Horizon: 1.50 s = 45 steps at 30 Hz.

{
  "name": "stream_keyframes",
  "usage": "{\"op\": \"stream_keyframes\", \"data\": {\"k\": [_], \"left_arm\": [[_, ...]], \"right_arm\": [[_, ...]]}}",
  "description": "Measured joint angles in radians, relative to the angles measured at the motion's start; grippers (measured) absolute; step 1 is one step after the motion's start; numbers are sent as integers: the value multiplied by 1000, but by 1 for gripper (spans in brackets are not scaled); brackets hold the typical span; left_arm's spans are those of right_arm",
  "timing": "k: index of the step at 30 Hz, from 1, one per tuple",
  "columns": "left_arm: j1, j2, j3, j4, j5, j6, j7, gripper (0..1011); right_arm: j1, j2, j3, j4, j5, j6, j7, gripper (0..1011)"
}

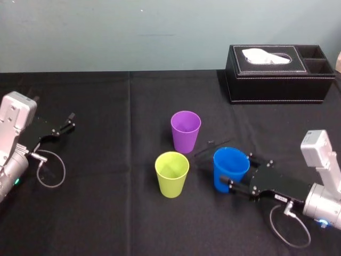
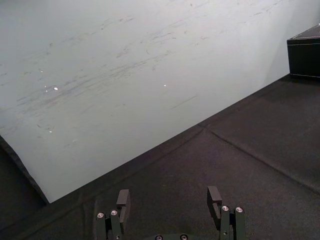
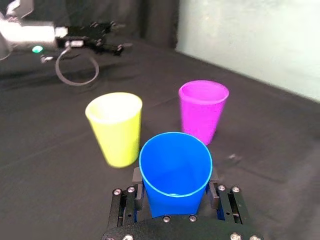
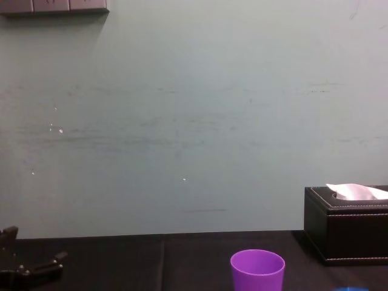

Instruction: Stack the three plastic cups sequentially using one hand.

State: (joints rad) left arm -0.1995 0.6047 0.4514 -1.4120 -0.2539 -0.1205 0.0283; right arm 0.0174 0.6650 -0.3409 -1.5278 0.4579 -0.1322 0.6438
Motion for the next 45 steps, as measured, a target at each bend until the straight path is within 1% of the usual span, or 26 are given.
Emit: {"op": "stream_keyframes", "data": {"k": [3, 4, 6, 8, 9, 14, 16, 19, 22, 23, 24, 27, 28, 33, 36, 39, 45], "left_arm": [[0, 0, 0, 0, 0, 0, 0, 1011], [0, 0, 0, 0, 0, 0, 0, 1011], [0, 0, 0, 0, 0, 0, 0, 1011], [0, 0, 0, 0, 0, 0, 0, 1011], [0, 0, 0, 0, 0, 0, 0, 1012], [0, 0, 0, 0, 0, 0, 0, 1011], [0, 0, 0, 0, 0, 0, 0, 1012], [0, 0, 0, 0, 0, 0, 0, 1011], [0, 0, 0, 0, 0, 0, 0, 1012], [0, 0, 0, 0, 0, 0, 0, 1011], [0, 0, 0, 0, 0, 0, 0, 1011], [0, 0, 0, 0, 0, 0, 0, 1011], [0, 0, 0, 0, 0, 0, 0, 1011], [0, 0, 0, 0, 0, 0, 0, 1011], [0, 0, 0, 0, 0, 0, 0, 1011], [0, 0, 0, 0, 0, 0, 0, 1011], [0, 0, 0, 0, 0, 0, 0, 1011]], "right_arm": [[-13, 0, 21, -36, -2, 7, -38, 724], [-18, 0, 32, -57, -1, 13, -53, 724], [-23, 1, 43, -76, -1, 22, -67, 724], [-25, 4, 56, -108, 1, 48, -86, 724], [-22, 7, 62, -127, 1, 70, -97, 724], [2, 10, 70, -170, 5, 122, -111, 724], [13, 10, 69, -178, 5, 134, -114, 724], [48, 4, 58, -187, 5, 163, -115, 724], [72, -4, 49, -187, 5, 176, -115, 724], [88, -10, 40, -184, 5, 184, -115, 724], [88, -10, 40, -184, 5, 184, -115, 724], [131, -32, 17, -169, -1, 201, -120, 724], [131, -32, 17, -169, -1, 201, -120, 724], [192, -70, -19, -136, -15, 217, -131, 724], [215, -85, -32, -120, -21, 223, -135, 724], [251, -107, -51, -92, -31, 231, -139, 724], [297, -139, -79, -40, -48, 238, -142, 724]]}}
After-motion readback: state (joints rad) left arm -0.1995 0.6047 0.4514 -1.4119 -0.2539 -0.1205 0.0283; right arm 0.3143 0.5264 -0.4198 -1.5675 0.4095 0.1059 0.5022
